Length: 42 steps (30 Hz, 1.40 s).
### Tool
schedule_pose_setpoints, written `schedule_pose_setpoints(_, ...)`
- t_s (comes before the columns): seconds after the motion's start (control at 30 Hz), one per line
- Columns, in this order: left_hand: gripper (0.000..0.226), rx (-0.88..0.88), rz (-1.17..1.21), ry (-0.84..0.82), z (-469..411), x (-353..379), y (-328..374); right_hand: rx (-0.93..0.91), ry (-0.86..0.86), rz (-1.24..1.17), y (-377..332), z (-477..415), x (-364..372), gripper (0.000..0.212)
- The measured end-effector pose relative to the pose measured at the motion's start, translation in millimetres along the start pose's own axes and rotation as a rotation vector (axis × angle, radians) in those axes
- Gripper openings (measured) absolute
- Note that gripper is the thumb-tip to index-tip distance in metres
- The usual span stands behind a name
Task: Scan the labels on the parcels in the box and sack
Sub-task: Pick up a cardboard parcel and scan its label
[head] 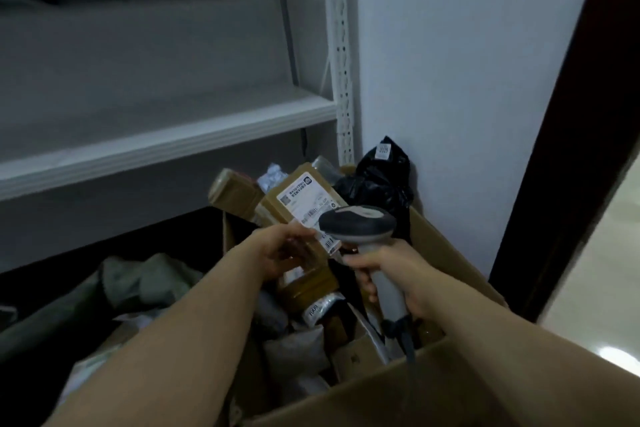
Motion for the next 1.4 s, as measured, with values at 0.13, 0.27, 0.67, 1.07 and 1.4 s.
schedule_pose_setpoints(0.13, 0.032, 0.087, 0.049, 0.086, 62, -48, 21, -0.123, 0.018, 0.059, -25, 38, 34, 0.015)
schedule_pose_setpoints(0.27, 0.043, 0.125, 0.101, 0.153, 109, -93, 34, -0.214, 0.011, 0.190, -40, 66, 59, 0.016)
schedule_pose_setpoints(0.67, 0.041, 0.261, 0.152, 0.317, 199, -164, 37, -0.335, -0.121, 0.374, -59, 109, 138, 0.020)
schedule_pose_setpoints(1.07, 0.044, 0.261, 0.192, 0.306, 211, -173, 30, -0.377, -0.133, 0.453, -65, 120, 147, 0.020)
schedule_pose_setpoints(1.4, 0.041, 0.263, 0.174, 0.332, 214, -175, 28, -0.381, -0.121, 0.527, -66, 130, 147, 0.039)
Point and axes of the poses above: each hand's wrist, its own z-axis away from the middle knuckle, its own x-axis out of the palm, y = z × x, the point moved 4 cm from there along -z, towards the middle knuckle, and after that the axes turned 1 degree about y, right-handed, at the moved point
